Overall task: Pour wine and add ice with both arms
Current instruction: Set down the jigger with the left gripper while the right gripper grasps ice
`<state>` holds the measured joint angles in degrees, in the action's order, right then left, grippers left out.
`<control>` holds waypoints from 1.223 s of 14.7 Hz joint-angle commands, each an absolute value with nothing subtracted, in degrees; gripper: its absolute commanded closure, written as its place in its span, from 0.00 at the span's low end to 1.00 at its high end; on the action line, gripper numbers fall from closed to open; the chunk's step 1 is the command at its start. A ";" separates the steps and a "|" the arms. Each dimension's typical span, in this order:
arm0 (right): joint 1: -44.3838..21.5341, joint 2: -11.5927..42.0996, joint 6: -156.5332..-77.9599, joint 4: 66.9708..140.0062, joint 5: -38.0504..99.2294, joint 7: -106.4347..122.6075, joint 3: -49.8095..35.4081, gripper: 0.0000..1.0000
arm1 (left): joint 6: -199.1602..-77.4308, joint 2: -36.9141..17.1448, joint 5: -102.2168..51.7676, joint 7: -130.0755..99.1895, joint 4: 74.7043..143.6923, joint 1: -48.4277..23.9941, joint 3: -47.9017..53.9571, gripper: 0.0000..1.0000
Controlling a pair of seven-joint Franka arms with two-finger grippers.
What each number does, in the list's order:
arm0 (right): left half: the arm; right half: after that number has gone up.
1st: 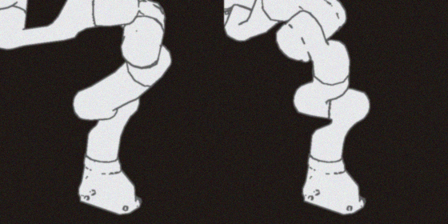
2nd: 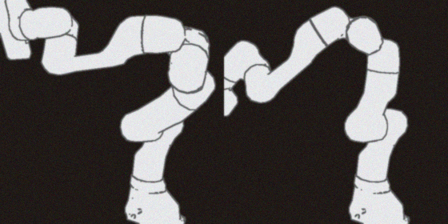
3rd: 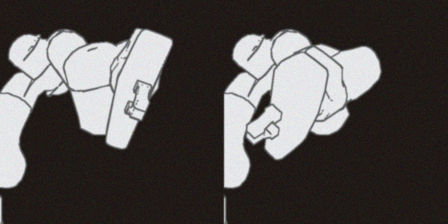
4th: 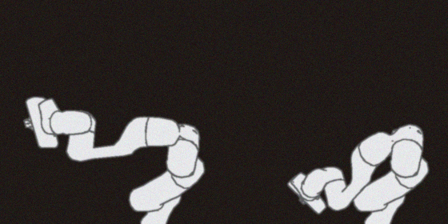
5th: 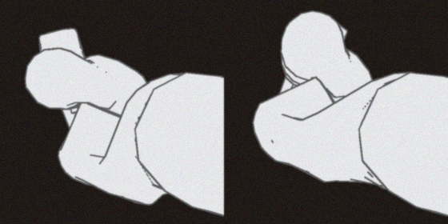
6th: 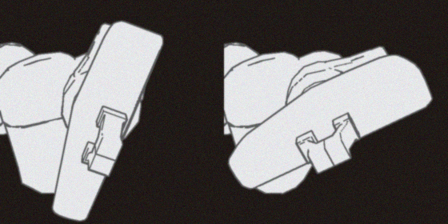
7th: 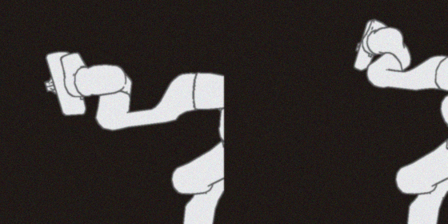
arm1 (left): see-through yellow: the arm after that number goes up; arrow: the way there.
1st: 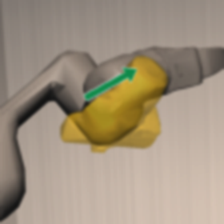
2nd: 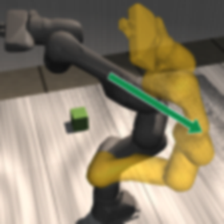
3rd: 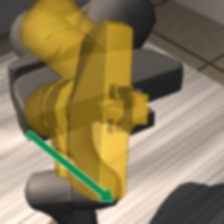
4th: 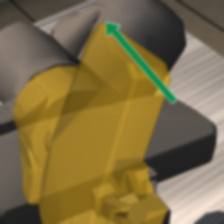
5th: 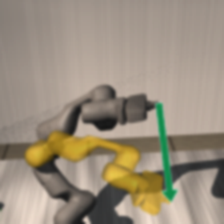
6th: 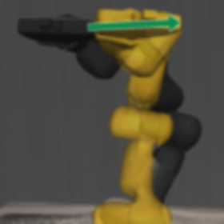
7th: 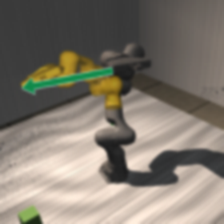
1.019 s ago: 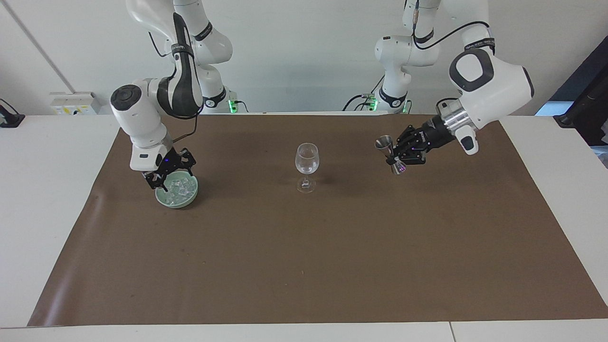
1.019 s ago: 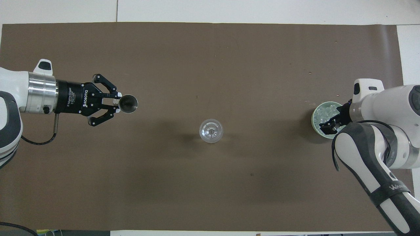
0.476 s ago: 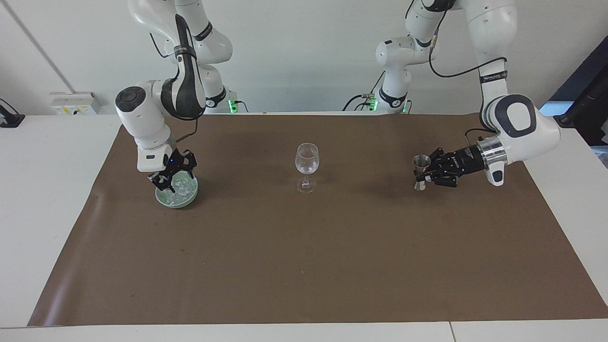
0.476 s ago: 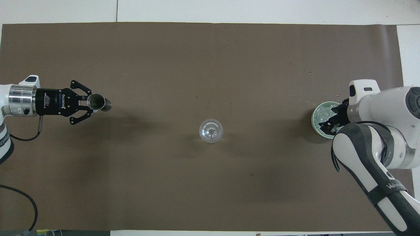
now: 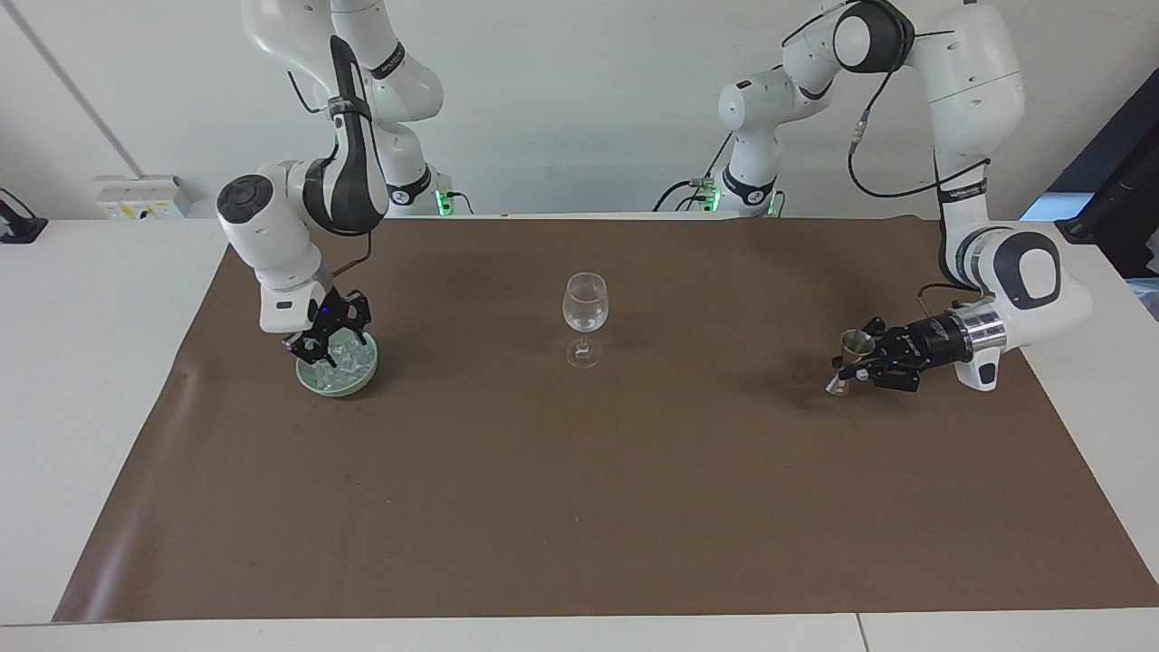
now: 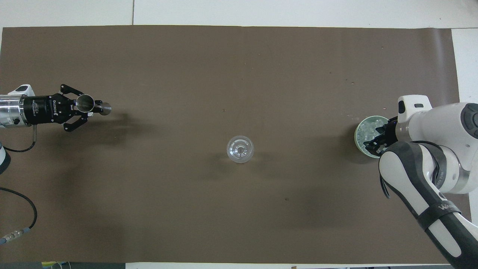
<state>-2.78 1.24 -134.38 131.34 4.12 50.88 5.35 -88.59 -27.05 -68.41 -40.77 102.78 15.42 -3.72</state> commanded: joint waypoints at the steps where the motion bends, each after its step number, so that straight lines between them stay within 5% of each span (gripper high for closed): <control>1: -1.93 1.75 -136.40 132.01 5.54 53.26 5.10 0.39 | -85.61 -33.03 -69.43 -40.69 97.48 18.97 -3.08 1.00; 6: -2.11 3.16 -138.95 132.27 5.71 53.09 5.10 0.45 | -84.90 -37.79 -70.57 -41.04 92.90 19.68 -3.16 1.00; 18: -2.64 4.22 -138.69 131.84 5.71 51.50 5.10 0.52 | -90.26 -37.09 -69.17 -43.86 98.70 19.78 -4.92 0.96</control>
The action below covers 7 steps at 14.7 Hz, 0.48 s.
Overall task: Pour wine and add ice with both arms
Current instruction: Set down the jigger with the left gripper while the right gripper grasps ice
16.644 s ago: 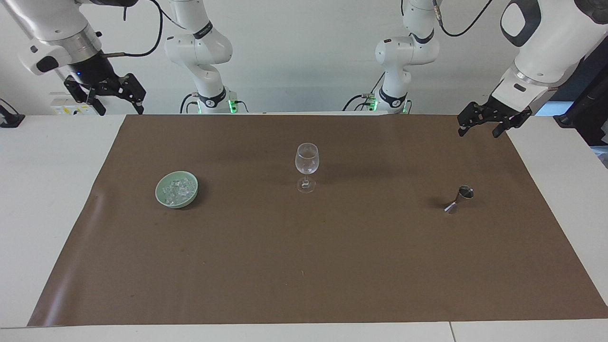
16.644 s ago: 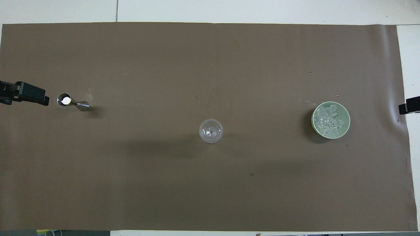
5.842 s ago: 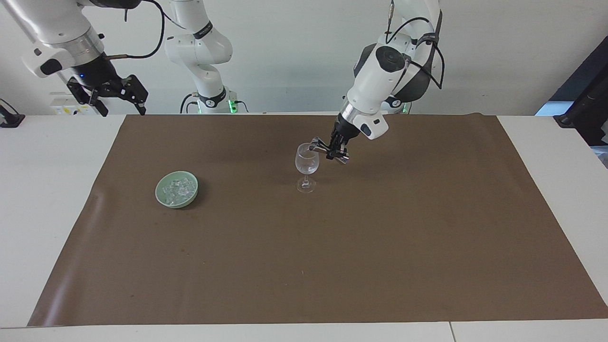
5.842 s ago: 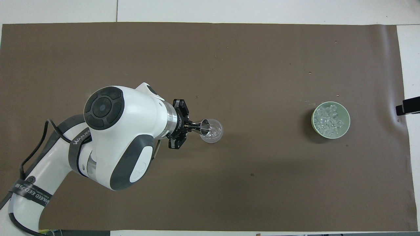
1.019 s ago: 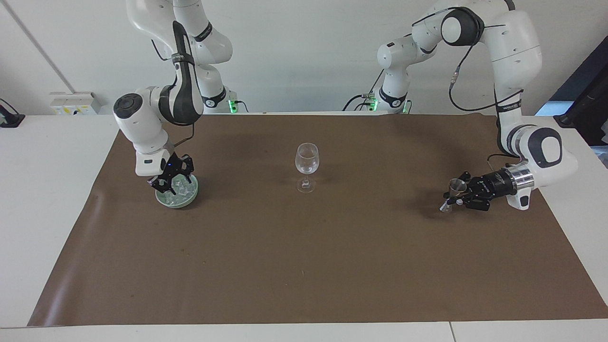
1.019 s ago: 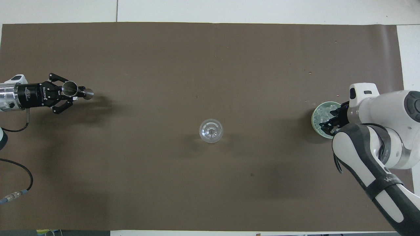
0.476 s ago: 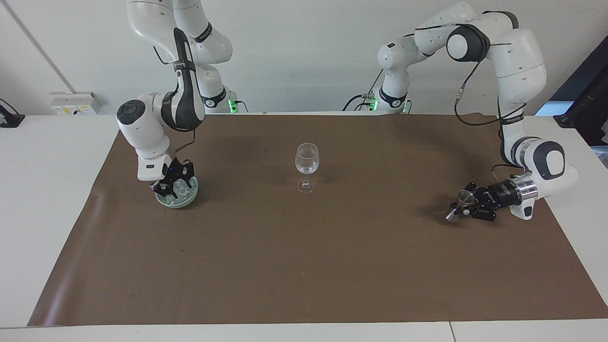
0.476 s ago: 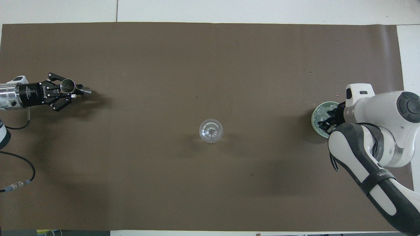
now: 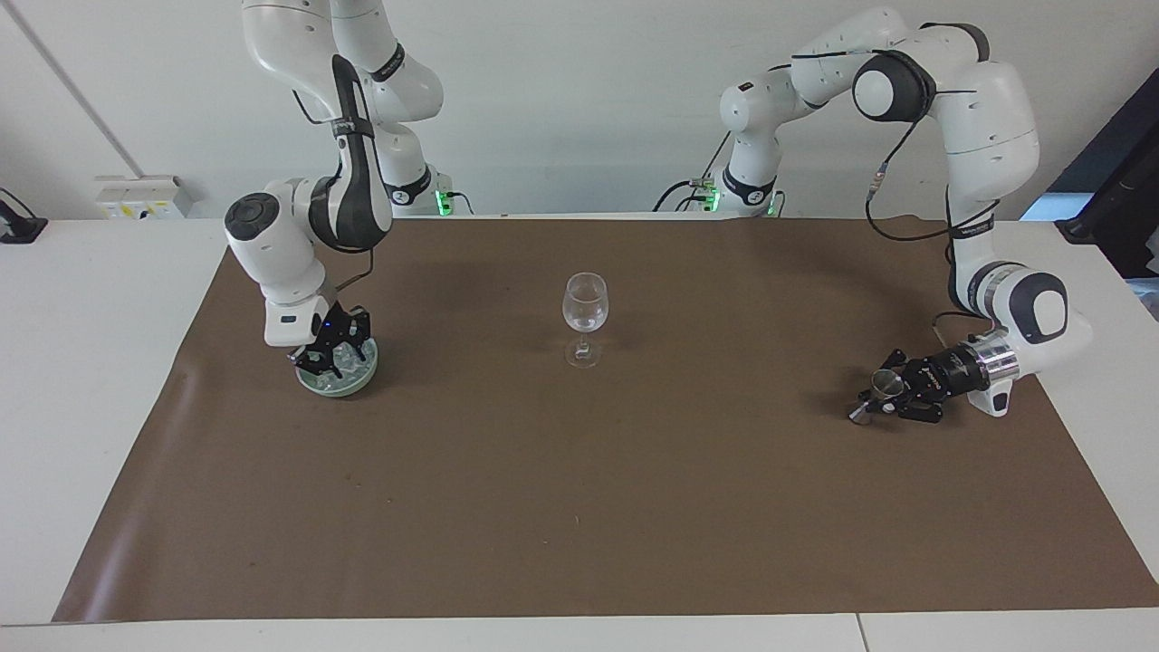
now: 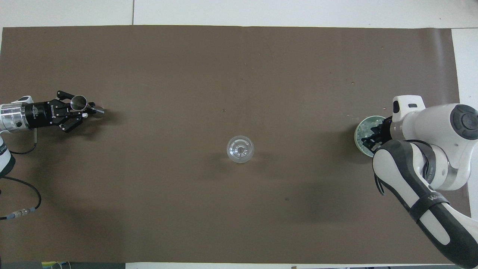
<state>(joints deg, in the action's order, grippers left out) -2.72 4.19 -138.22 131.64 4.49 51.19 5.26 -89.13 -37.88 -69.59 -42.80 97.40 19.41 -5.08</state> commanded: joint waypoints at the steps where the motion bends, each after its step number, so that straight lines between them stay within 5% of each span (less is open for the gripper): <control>1: -2.64 4.13 -138.69 131.92 5.71 51.50 5.10 0.52 | -90.18 -37.09 -68.73 -43.86 98.70 19.86 -4.92 0.01; 7: -2.46 3.96 -138.78 132.36 5.80 51.77 5.10 0.52 | -89.99 -36.74 -63.47 -43.42 96.25 19.52 -6.24 0.00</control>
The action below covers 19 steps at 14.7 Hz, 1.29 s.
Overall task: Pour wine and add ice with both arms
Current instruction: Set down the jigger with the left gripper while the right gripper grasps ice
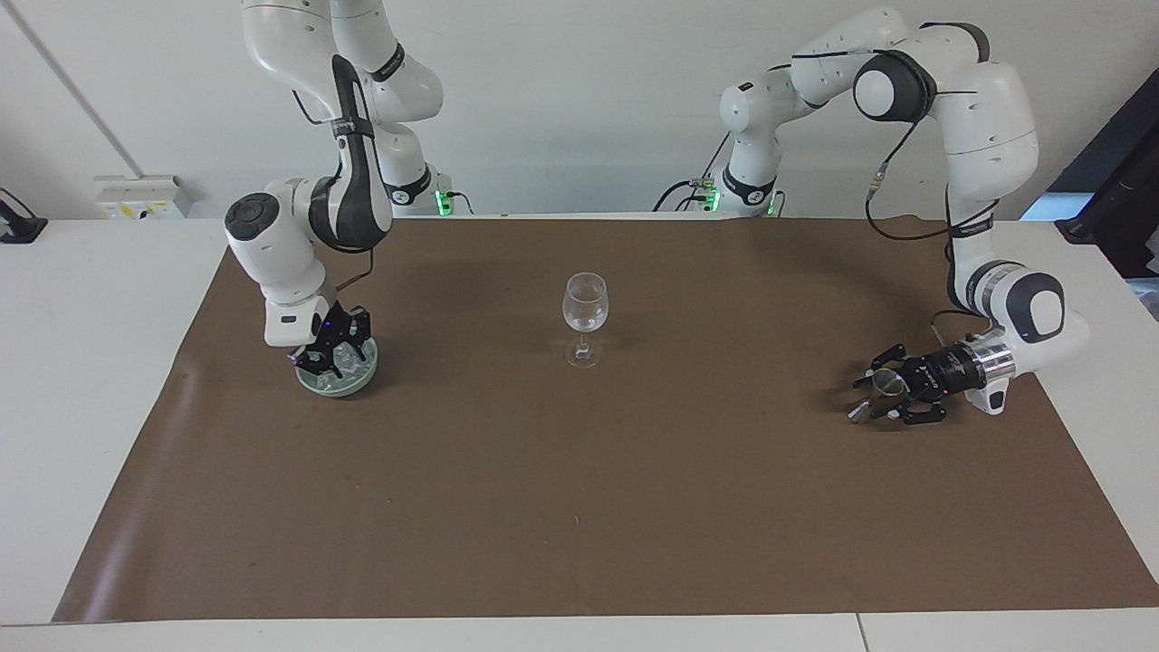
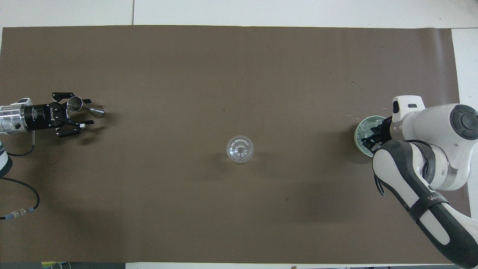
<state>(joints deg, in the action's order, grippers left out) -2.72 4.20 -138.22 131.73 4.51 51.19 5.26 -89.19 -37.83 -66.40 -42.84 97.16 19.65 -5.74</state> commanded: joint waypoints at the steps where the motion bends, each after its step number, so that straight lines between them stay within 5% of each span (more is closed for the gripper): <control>1: -2.46 3.96 -138.78 132.45 5.80 51.77 5.10 0.52 | -90.70 -35.52 -61.02 -43.07 96.07 18.82 -6.24 0.00; 3: -2.46 3.87 -138.78 132.63 5.80 51.59 5.10 0.52 | -95.16 -32.97 -54.70 -43.24 96.06 17.23 -6.24 0.00; 7: -2.46 3.87 -138.78 132.63 5.80 51.85 5.10 0.68 | -97.56 -30.15 -46.25 -43.24 94.76 17.57 -6.33 0.00; 13: -2.46 3.87 -138.95 132.63 5.80 51.77 5.10 0.73 | -97.82 -28.14 -31.93 -43.42 86.59 17.14 -6.24 0.00; 19: -2.46 3.87 -138.96 132.71 5.80 51.68 5.10 0.79 | -97.82 -21.19 -29.88 -43.86 86.04 16.44 -6.24 0.00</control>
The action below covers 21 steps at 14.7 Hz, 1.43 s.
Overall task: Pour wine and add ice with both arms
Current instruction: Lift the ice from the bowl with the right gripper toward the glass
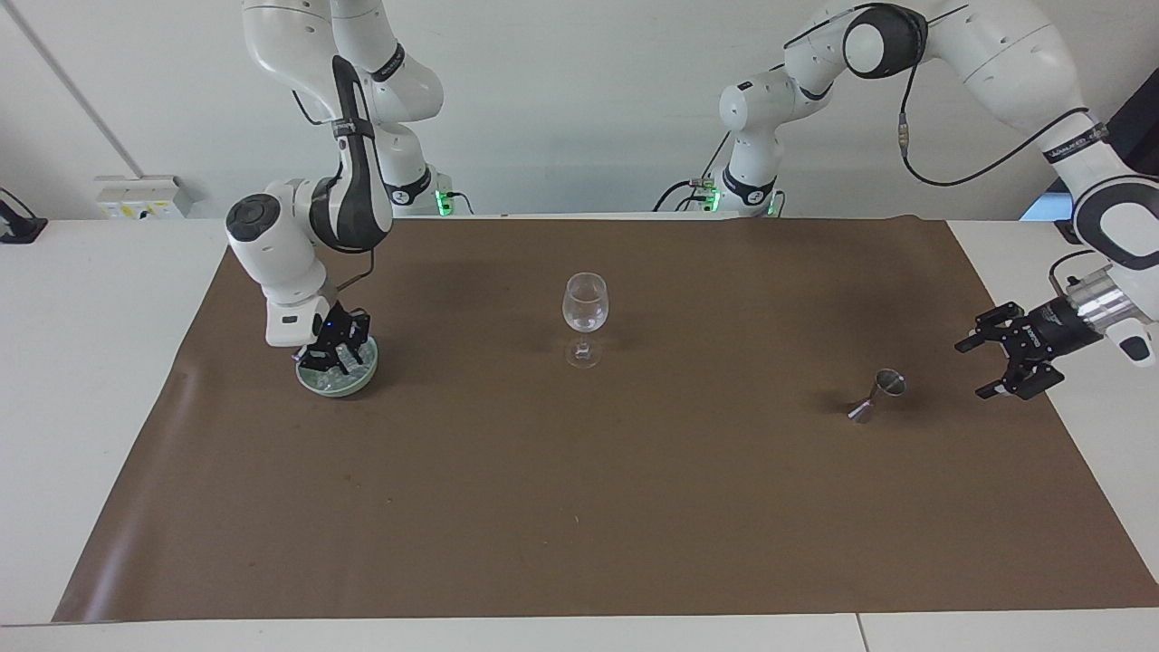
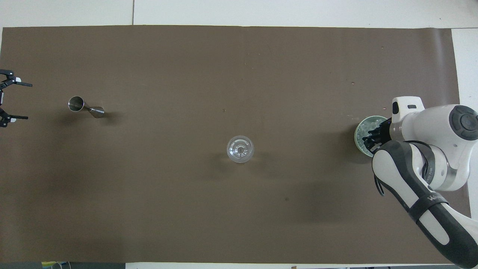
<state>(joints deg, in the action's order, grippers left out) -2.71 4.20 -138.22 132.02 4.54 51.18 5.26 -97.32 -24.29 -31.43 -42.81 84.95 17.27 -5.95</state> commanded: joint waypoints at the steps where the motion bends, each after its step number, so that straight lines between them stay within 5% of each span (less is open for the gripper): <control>1: -2.46 3.87 -138.87 132.63 5.80 51.51 5.10 0.81 | -97.65 -20.22 -29.88 -43.94 86.04 16.26 -6.15 0.00; 5: -2.37 3.96 -138.17 131.93 5.71 51.33 5.10 1.00 | -96.77 -15.92 -23.32 -43.16 86.31 12.32 -5.98 0.00; 14: -3.87 2.02 -120.87 119.29 5.71 42.47 4.92 1.00 | -97.30 -7.48 -7.92 -22.62 91.76 0.10 -5.89 0.00; 21: -16.24 2.20 -106.18 103.38 5.54 13.50 4.13 1.00 | -93.09 -1.24 -5.64 2.87 94.05 -0.44 -5.98 0.00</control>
